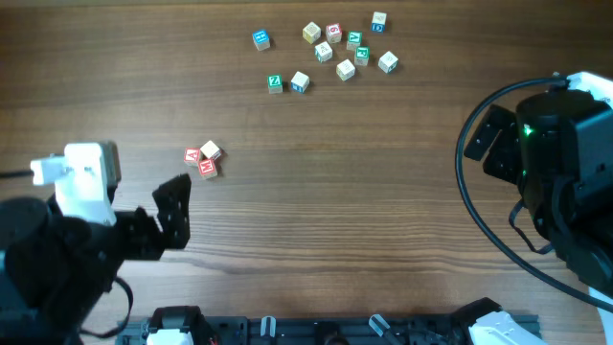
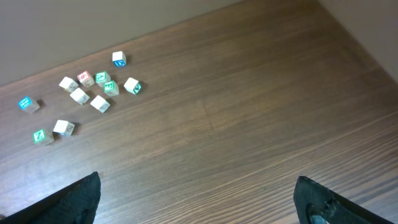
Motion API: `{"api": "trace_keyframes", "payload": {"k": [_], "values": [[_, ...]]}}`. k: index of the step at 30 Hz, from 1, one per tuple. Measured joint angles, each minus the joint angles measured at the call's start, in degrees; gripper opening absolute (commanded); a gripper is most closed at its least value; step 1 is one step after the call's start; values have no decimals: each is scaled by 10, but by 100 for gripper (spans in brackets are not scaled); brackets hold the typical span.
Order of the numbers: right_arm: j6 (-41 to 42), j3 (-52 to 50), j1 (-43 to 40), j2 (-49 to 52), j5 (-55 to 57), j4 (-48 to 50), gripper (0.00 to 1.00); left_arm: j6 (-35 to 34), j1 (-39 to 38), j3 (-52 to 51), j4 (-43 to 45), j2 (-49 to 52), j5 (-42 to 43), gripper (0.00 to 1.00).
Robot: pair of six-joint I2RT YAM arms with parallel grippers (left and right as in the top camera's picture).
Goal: Form a circle
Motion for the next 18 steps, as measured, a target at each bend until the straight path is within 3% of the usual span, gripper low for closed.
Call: {"api": "trace_keyframes", "payload": {"k": [13, 18], "values": [[2, 0, 0, 31, 0, 3, 100, 0, 0, -3, -52, -16, -4, 100], [2, 0, -48, 2, -31, 4, 100, 0, 0, -3, -52, -16, -4, 100]]}}
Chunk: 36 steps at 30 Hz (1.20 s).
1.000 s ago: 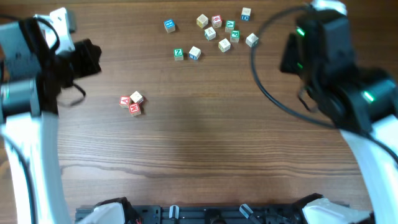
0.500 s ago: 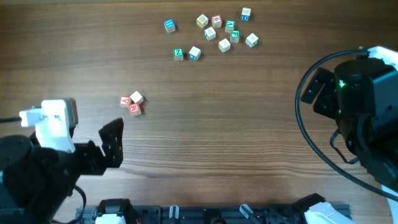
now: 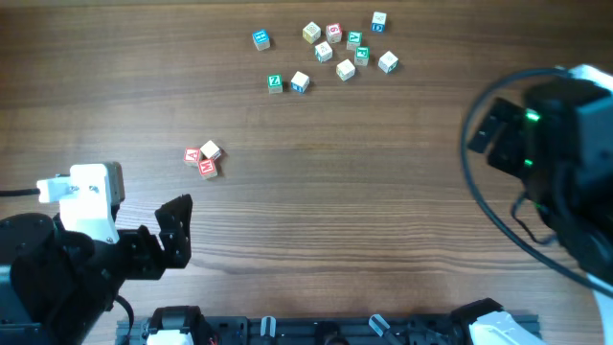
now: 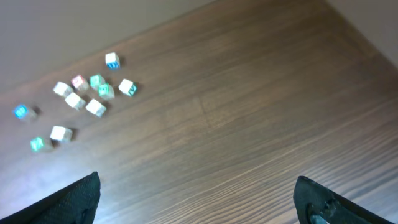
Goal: Form a circle
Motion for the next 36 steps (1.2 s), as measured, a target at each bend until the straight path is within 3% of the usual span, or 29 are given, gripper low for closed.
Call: {"api": "trace_keyframes", "payload": {"k": [11, 14, 17, 22, 30, 33, 36], "values": [[18, -4, -128, -297, -40, 21, 100, 0, 0, 0, 0, 0, 0, 100], [37, -52, -151, -382, -43, 75, 100, 0, 0, -1, 0, 0, 0, 100], [59, -165, -184, -485, -56, 148, 100, 0, 0, -1, -2, 0, -1, 100], [120, -428, -205, -580, -92, 328, 100, 0, 0, -2, -2, 0, -2, 100], [382, -786, -214, -606, -142, 569, 100, 0, 0, -2, -2, 0, -2, 100], [399, -881, -215, -652, -165, 800, 100, 0, 0, -3, -3, 0, -2, 100], [325, -957, -216, -662, -180, 1062, 99, 0, 0, -3, -2, 0, -2, 100]]}}
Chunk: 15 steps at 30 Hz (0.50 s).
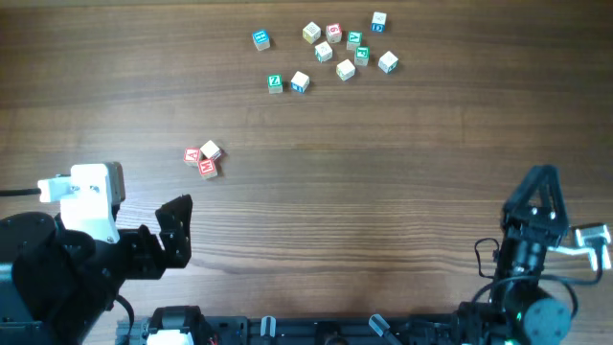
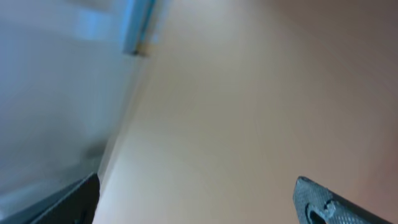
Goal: Form a circle
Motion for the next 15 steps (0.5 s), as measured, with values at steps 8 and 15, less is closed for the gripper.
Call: {"api": "trace_keyframes", "payload": {"k": [8, 15], "values": [[-238, -55, 0, -4, -43, -105, 100, 0, 0, 0, 0, 0, 0, 100], [-312, -55, 0, -4, -47, -224, 100, 0, 0, 0, 0, 0, 0, 100]]}}
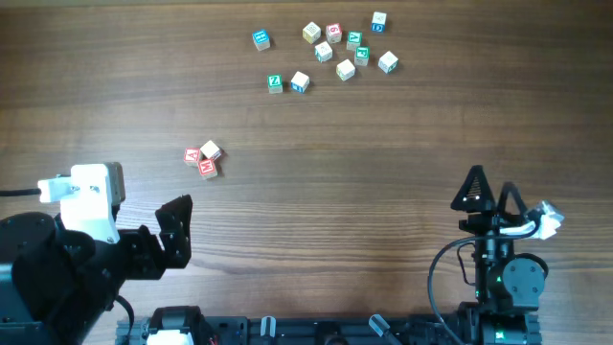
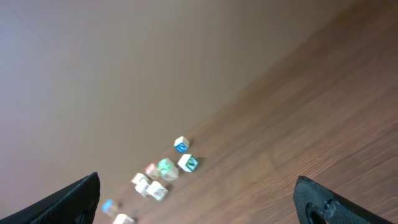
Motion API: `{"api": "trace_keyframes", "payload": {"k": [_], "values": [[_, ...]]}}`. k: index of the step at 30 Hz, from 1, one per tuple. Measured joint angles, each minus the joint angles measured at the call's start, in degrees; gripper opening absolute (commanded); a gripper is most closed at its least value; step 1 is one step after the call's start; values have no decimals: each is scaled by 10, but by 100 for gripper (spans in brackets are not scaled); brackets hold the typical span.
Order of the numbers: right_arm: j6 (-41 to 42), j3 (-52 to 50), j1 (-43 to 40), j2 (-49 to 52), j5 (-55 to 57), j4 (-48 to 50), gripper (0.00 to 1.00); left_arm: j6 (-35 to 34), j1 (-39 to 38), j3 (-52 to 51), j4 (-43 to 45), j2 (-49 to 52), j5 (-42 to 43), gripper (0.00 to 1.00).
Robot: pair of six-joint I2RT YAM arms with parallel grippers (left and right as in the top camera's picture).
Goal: Form a circle
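Several small lettered cubes [image 1: 326, 53] lie scattered at the far middle of the wooden table [image 1: 383, 144]; the right wrist view shows them blurred as a cluster of cubes [image 2: 163, 175] at the lower left. Three red-lettered cubes [image 1: 203, 159] sit bunched together at the left middle. My right gripper [image 1: 489, 190] is low at the front right, pointing toward the far edge, open with nothing between its fingertips [image 2: 78, 198]. My left gripper [image 1: 175, 222] rests at the front left, short of the red cubes, holding nothing that I can see.
The left arm's bulky body with its white camera block [image 1: 86, 196] fills the front left corner. The right arm's base and cable [image 1: 503, 278] stand at the front right. A plain wall shows beyond the table's far edge in the right wrist view.
My right gripper has shifted left along the front of the table, and its camera, which faced a blank wall, now looks across the table at the cubes. The left arm and all cubes are unchanged.
At first my right arm stood high at the right edge, looking down on the cubes, and my left gripper was nearer the red cubes. The left arm then sat slightly further back. Later the right arm was folded low at the front right, where it remains. No cube has moved.
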Motion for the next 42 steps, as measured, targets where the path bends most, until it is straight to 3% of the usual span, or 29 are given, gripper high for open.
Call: {"api": "trace_keyframes", "payload": {"k": [10, 30, 35, 39, 42], "values": [[-139, 0, 0, 0, -26, -1, 100, 0, 0, 0, 0, 0, 0, 100], [-151, 0, 0, 0, -26, -1, 100, 0, -1, 0, 0, 0, 0, 100], [-151, 0, 0, 0, -26, -1, 100, 0, -42, -3, -5, -4, -28, 100], [-151, 0, 0, 0, -26, -2, 100, 6, -62, -95, 94, -74, -38, 100], [-151, 0, 0, 0, -28, -3, 100, 9, -64, -252, 226, -186, -35, 100]]}}
